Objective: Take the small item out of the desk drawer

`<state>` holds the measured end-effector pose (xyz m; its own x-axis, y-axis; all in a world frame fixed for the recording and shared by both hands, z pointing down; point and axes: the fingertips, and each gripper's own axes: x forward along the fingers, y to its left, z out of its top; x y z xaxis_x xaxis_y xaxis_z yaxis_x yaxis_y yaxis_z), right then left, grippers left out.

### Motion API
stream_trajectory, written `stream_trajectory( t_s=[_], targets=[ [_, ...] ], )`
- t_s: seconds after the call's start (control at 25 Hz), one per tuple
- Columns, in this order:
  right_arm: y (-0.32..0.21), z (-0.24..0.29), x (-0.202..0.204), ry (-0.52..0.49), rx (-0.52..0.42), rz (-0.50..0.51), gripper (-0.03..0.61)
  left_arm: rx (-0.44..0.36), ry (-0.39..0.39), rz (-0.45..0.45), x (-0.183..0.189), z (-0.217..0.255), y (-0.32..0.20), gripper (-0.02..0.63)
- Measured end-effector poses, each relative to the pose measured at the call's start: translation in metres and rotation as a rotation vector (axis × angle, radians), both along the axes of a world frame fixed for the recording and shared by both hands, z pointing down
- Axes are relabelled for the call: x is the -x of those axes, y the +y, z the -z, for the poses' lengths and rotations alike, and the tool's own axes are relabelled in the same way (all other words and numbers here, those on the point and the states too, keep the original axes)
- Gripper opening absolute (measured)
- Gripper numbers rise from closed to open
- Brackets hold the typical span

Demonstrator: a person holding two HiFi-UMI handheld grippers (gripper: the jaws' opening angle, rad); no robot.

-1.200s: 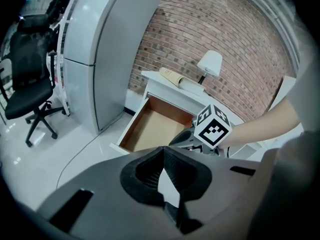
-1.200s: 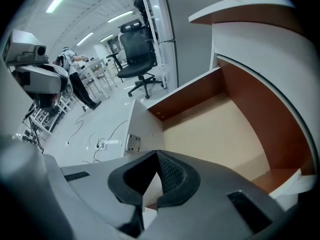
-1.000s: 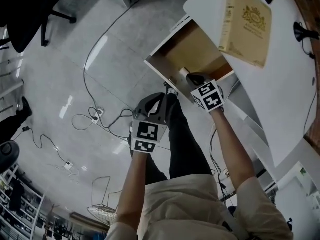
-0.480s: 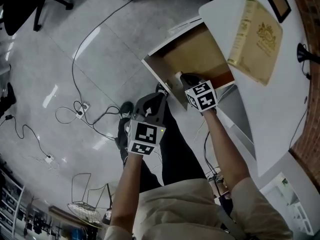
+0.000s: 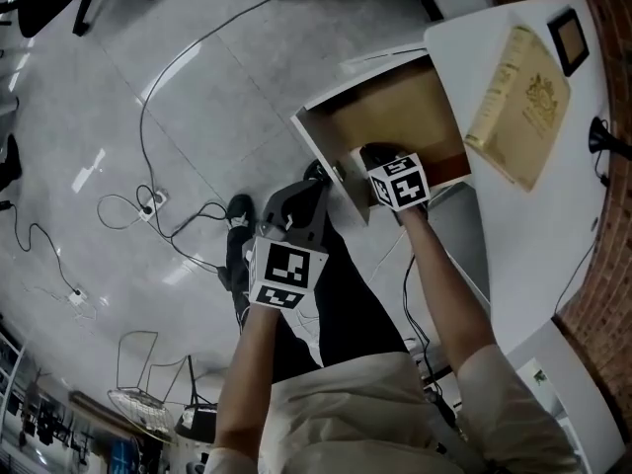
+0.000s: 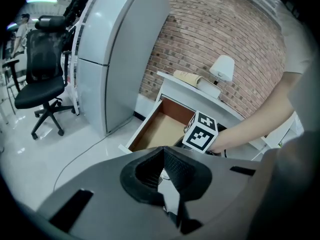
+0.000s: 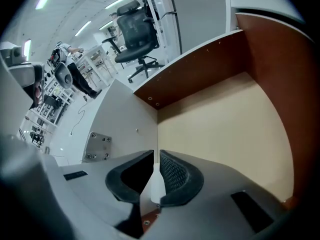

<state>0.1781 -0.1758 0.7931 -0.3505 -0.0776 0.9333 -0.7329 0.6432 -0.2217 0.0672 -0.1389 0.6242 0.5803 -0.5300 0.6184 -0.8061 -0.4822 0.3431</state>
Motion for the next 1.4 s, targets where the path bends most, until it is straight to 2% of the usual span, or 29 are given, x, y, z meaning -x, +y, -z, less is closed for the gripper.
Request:
stream_trajectory(
  t_s=[0.08, 0.28, 0.6, 0.92, 1.24, 1.4],
  targets=[
    [0.002, -0.003, 0.001, 0.002, 0.018, 0.019, 0.074, 0.010, 0.001, 0.017, 0.001, -0.004, 0.004, 0.015],
    [0.009, -0.011, 0.006, 0.005, 0.036, 0.096, 0.104, -0.041, -0.001, 0.017, 0.003, 0.008, -0.006, 0.015],
    [0.031, -0.025, 0.008, 0.052, 0.106, 0.211, 0.169, -0.030, -0.004, 0.028, 0.002, 0.001, -0.003, 0.015],
    [0.034, -0.036, -0.004, 0.098, 0.115, 0.229, 0.192, -0.036, 0.004, 0.036, 0.002, -0.002, -0.005, 0.015],
    [0.038, -0.045, -0.009, 0.129, 0.142, 0.227, 0.193, 0.022, 0.003, 0.046, 0.006, -0.025, 0.016, 0.015],
    [0.040, -0.051, -0.008, 0.145, 0.150, 0.247, 0.192, 0.016, 0.009, 0.029, 0.006, -0.023, 0.012, 0.015]
  ],
)
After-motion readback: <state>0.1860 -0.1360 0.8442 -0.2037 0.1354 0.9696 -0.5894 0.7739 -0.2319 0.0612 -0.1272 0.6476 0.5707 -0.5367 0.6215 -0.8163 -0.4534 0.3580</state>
